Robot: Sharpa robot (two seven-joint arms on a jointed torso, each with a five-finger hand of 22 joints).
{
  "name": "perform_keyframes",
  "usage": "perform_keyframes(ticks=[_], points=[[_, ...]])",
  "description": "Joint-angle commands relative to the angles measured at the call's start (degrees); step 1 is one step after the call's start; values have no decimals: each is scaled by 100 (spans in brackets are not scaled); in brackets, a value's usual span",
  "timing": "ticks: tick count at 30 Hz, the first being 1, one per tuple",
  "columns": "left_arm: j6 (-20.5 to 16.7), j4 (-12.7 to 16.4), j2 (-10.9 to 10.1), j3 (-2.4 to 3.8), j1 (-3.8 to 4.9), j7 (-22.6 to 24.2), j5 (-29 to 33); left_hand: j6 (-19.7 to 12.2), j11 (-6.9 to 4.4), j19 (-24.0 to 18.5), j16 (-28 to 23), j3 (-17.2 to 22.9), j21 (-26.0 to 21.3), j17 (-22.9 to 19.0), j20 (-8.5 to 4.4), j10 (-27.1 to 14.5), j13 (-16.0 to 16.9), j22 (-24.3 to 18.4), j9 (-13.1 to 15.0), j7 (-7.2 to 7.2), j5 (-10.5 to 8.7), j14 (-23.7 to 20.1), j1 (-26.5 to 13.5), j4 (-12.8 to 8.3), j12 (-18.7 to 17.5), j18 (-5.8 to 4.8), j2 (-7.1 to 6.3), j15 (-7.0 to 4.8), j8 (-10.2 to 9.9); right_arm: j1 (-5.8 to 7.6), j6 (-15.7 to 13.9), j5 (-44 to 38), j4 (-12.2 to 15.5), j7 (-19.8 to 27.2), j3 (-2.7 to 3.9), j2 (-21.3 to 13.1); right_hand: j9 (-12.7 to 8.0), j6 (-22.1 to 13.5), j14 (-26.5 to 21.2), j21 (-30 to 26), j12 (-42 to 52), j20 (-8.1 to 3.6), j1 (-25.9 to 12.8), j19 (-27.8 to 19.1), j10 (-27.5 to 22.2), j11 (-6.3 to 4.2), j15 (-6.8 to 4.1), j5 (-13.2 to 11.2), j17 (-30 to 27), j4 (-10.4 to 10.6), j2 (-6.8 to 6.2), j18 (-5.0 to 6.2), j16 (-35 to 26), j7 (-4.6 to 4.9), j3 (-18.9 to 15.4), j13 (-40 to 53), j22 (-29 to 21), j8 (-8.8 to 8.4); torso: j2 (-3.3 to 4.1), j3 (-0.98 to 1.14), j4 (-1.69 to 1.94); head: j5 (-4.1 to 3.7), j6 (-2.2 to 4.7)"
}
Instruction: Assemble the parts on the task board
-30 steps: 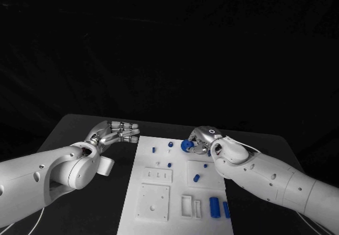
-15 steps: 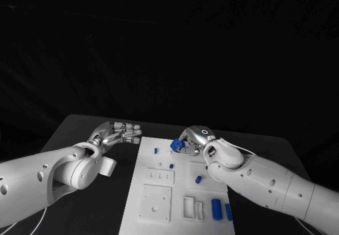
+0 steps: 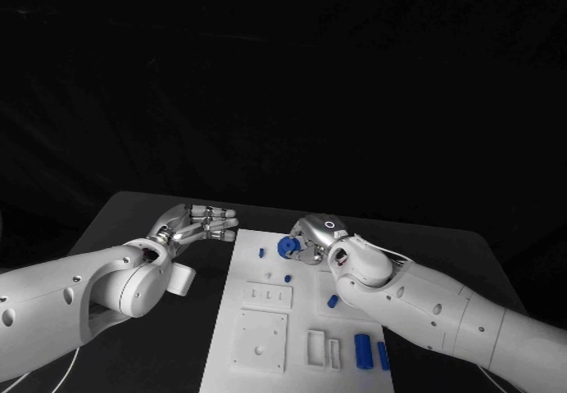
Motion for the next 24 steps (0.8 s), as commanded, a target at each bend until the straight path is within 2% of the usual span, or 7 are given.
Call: perform_keyframes(ticks=[1,7,8,16,24], points=[[87,6,19,4,3,23,-19,16,8,2,-29,10,20,-5,47,-45,9,-7,4,5,-12,-18,-16,-32,20,-1,-44,21,30,-6,108,-191,-97,13,-18,67,8,21,-9,18,34,-43,-36,270,54,0,-26,-28,-6,38,-2,-105,3,6,7,7,596,24,-1,2,4,18,-23],[111,1,33,4,4,21,-19,16,8,-1,-31,7,20,-6,48,-45,10,-8,4,7,-10,-21,-27,-27,20,-1,-45,22,29,-10,129,-207,-275,31,-66,192,8,21,-9,18,34,-43,-36,270,54,0,-26,-28,-6,38,-2,-105,3,6,7,7,596,24,1,-3,-1,38,-72],[114,1,35,4,4,21,-19,16,8,-1,-31,7,20,-6,48,-45,10,-8,4,7,-10,-21,-27,-27,20,-1,-45,22,29,-11,132,-209,-295,32,-70,205,8,21,-9,18,34,-43,-36,270,54,0,-26,-28,-6,38,-2,-105,3,6,7,7,596,24,0,1,-5,38,-75],[127,-6,51,4,4,16,-19,16,8,-1,-31,7,20,-6,48,-45,10,-8,4,7,-10,-21,-27,-27,20,-1,-45,22,29,-14,198,-236,-477,18,-112,307,6,-20,-15,0,14,-39,-33,266,37,8,-21,-48,-22,32,-1,-98,-11,19,10,1,592,23,1,10,-13,55,-76],[140,-12,69,5,4,13,-19,13,9,-1,-30,12,18,-5,49,-47,10,-10,4,13,-10,-21,-19,-31,20,-1,-45,21,29,-14,237,-248,-635,4,-140,394,4,-126,-17,-26,-14,-24,-32,260,14,29,-5,-252,-34,30,-17,-85,-21,51,-38,-14,587,24,0,18,-15,66,-65]])
